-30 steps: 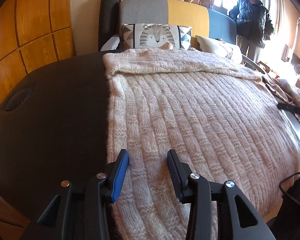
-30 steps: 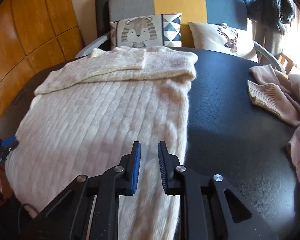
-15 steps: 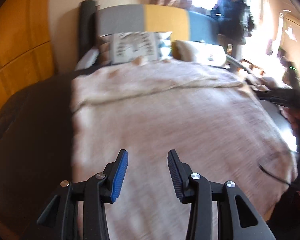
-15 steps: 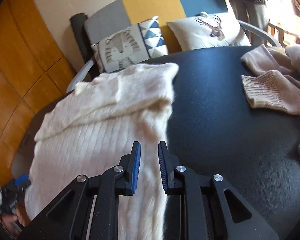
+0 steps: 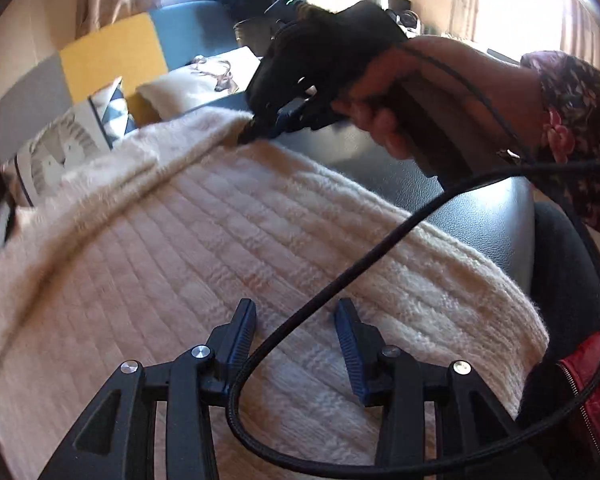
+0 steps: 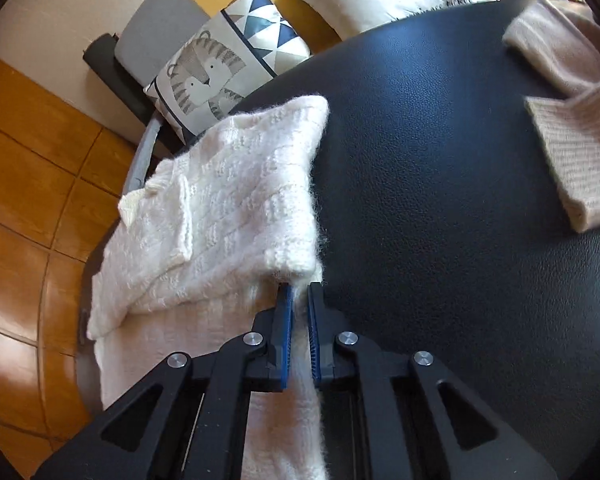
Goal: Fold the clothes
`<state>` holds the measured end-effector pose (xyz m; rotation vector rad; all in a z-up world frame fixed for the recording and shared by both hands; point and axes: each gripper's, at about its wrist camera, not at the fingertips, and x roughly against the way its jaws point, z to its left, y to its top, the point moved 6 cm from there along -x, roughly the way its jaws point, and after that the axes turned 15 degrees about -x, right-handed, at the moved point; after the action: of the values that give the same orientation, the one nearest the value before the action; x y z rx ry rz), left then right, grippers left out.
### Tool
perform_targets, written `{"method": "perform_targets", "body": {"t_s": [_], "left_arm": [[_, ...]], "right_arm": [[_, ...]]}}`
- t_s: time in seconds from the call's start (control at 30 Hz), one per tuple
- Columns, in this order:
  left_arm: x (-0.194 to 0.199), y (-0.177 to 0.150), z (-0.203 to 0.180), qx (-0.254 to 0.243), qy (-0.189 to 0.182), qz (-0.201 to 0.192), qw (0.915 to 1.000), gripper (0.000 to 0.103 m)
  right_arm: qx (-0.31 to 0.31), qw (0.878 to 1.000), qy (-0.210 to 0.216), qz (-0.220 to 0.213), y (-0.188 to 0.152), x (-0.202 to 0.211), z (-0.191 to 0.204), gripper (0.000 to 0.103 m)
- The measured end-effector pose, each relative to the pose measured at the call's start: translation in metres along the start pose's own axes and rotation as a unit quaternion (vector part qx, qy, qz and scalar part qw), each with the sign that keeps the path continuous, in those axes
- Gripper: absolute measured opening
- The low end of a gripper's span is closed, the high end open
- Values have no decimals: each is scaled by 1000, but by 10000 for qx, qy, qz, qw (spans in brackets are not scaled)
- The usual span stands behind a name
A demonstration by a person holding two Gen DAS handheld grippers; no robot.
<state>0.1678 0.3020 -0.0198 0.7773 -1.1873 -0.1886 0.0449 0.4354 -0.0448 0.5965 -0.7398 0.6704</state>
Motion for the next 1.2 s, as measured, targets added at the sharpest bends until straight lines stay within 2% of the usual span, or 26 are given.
{"method": "perform_targets", "body": {"t_s": [0.1, 0.17, 0.2, 0.27, 0.37, 0.47, 0.6, 0.7, 0.73, 0.83, 0.9, 0.93, 0.97, 1.03, 1.07, 1.2], "left_arm": [[1, -6, 6, 366, -239, -117, 9990, 42], [1, -6, 4, 309, -181, -131, 9993, 42], [-1, -5, 1, 259, -128, -131, 9995, 42], [-2, -5, -1, 253, -104, -167, 9995, 42], [-2, -5, 5, 432, -252, -238, 9985, 42], [-1, -5, 6, 502, -299, -260, 9979, 42], [1, -4, 7, 541, -306, -264, 9977, 42], [10, -6, 9, 526, -126, -301, 9981, 42], [14, -7, 10, 519, -51, -313, 9982, 42], [24, -17, 22, 602, 195, -224, 9977, 42], [33, -29, 38, 776, 432, -114, 9960, 42], [39, -36, 48, 915, 560, -80, 9942, 42], [47, -45, 58, 1092, 648, -64, 9919, 42], [63, -67, 81, 1535, 802, -50, 9849, 42], [71, -78, 93, 1764, 886, -43, 9803, 42], [105, -127, 128, 2352, 1247, -1, 9639, 42]], "right_arm": [[319, 9975, -325, -535, 7, 10, 0, 0], [526, 9938, -648, -740, 9, 10, -3, 0], [542, 9937, -680, -707, 7, 8, -6, 0], [348, 9952, -605, -682, 4, 9, -13, 0], [128, 9966, 13, -819, -4, 30, -9, 4], [394, 9957, 282, -789, -21, 37, 7, 5], [745, 9960, 83, -481, -38, 18, 18, 5], [808, 9952, -256, -482, -44, 7, 10, 3], [748, 9957, -214, -512, -44, 8, 8, 0], [611, 9964, -123, -573, -45, 11, 5, 1], [636, 9964, -159, -535, -47, 17, 7, 6], [662, 9966, -132, -481, -49, 21, 9, 14], [713, 9964, -33, -463, -53, 27, 12, 30], [866, 9949, 174, -489, -63, 42, 15, 49], [977, 9938, 222, -483, -69, 48, 15, 55], [1354, 9900, 205, -344, -95, 69, 10, 56]]}}
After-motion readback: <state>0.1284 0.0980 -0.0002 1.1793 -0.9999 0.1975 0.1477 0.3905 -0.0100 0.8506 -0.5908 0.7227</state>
